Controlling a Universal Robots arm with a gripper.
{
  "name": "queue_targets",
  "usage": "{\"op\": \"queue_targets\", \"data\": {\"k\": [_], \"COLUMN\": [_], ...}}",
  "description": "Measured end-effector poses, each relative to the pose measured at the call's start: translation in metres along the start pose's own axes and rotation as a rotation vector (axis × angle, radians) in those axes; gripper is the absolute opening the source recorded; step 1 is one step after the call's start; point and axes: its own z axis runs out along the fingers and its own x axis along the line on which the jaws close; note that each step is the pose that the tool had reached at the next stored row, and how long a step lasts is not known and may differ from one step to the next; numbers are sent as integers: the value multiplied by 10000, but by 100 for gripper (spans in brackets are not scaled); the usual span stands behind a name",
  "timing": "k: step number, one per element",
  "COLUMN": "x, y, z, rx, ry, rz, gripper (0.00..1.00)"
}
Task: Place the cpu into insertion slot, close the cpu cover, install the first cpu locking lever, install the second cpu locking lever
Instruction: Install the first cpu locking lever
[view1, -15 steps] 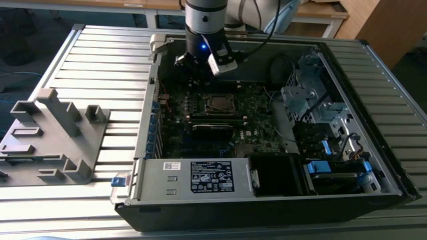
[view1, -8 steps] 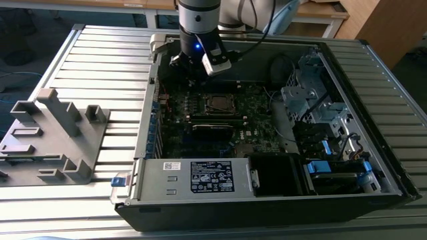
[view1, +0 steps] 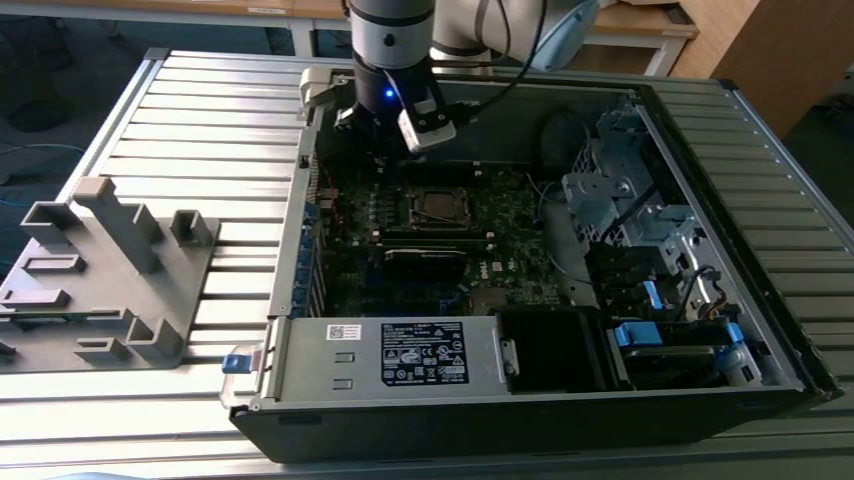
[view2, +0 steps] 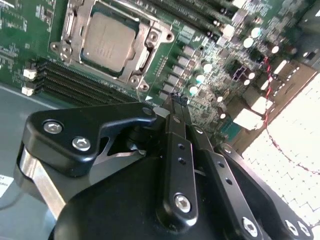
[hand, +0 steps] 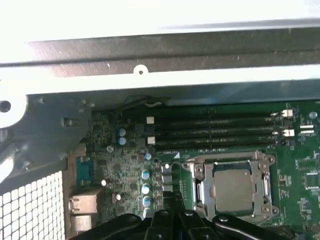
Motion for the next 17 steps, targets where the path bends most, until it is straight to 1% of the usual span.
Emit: {"op": "queue_targets", "data": {"k": [2, 4, 5, 6, 7, 9, 10, 11, 12, 13, 14, 15, 16, 17], "x": [11, 37, 48, 52, 55, 62, 65, 66, 66, 66, 67, 68, 69, 70], "y": [-1, -3, -3, -4, -5, -6, -7, -6, -6, -7, -8, -8, -8, -8], "z": [0, 0, 0, 0, 0, -1, -1, -1, 0, -1, -1, -1, -1, -1], "rx": [-12, -23, -46, -145, -288, -472, -545, -566, -567, -587, -699, -847, -873, -873], "ry": [-2, -8, -9, -2, 7, 21, 27, 28, 27, 29, 36, 46, 48, 48], "rz": [2, 0, 0, -1, 2, 5, 7, 7, 8, 8, 8, 10, 11, 11], "gripper": [11, 11, 11, 11, 11, 11, 11, 11, 11, 11, 11, 11, 11, 11]}}
